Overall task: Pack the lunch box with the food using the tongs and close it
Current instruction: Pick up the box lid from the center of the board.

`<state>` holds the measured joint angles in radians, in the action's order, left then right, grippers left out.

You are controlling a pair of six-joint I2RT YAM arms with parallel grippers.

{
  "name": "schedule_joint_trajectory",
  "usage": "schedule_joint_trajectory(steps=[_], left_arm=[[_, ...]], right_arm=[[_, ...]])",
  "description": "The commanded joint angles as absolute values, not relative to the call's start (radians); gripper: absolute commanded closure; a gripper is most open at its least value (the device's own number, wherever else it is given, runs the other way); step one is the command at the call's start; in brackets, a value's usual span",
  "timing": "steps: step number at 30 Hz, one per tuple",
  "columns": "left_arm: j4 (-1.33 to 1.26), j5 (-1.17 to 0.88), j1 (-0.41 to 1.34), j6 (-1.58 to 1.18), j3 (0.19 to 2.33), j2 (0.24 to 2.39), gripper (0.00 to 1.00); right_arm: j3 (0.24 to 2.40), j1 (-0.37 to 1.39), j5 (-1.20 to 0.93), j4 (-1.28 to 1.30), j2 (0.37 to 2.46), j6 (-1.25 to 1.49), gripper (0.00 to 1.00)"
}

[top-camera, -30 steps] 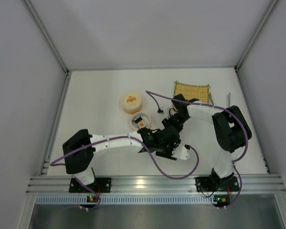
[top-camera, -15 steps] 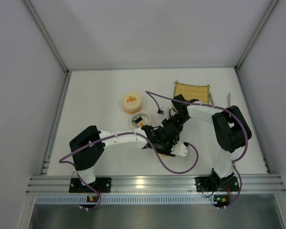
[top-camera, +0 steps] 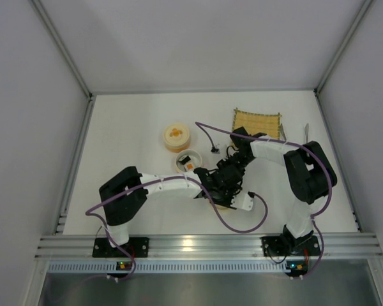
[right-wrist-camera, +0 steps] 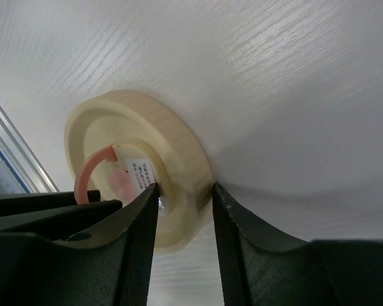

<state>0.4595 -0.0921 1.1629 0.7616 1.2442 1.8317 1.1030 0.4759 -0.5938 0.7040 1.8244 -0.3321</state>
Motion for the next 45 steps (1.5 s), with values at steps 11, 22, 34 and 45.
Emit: schedule_joint_trajectory(steps=[11,22,34,45], left_arm=[[0.449,-0.155,1.128,0.746,1.301,1.901,0.71],[0.604,-0.205,1.134,0.643,1.341,1.812,1.00],[0.681,-0.146,1.180,0.463,1.364,1.655,1.00],[0.942,-0.022,0.962,0.125,1.718,1.719,1.00]], right_arm=[[1.072,0.506,-0.558,0.707,1.835,-0.379,0.62],[1.143,0.472,-0.546,0.755,1.757,-0.361,0.47],[1.396,0.266,-0.623,0.870,1.703,-0.308,0.01],[1.300,0.135,-0.635,0.868,1.537,-0.292,0.00]])
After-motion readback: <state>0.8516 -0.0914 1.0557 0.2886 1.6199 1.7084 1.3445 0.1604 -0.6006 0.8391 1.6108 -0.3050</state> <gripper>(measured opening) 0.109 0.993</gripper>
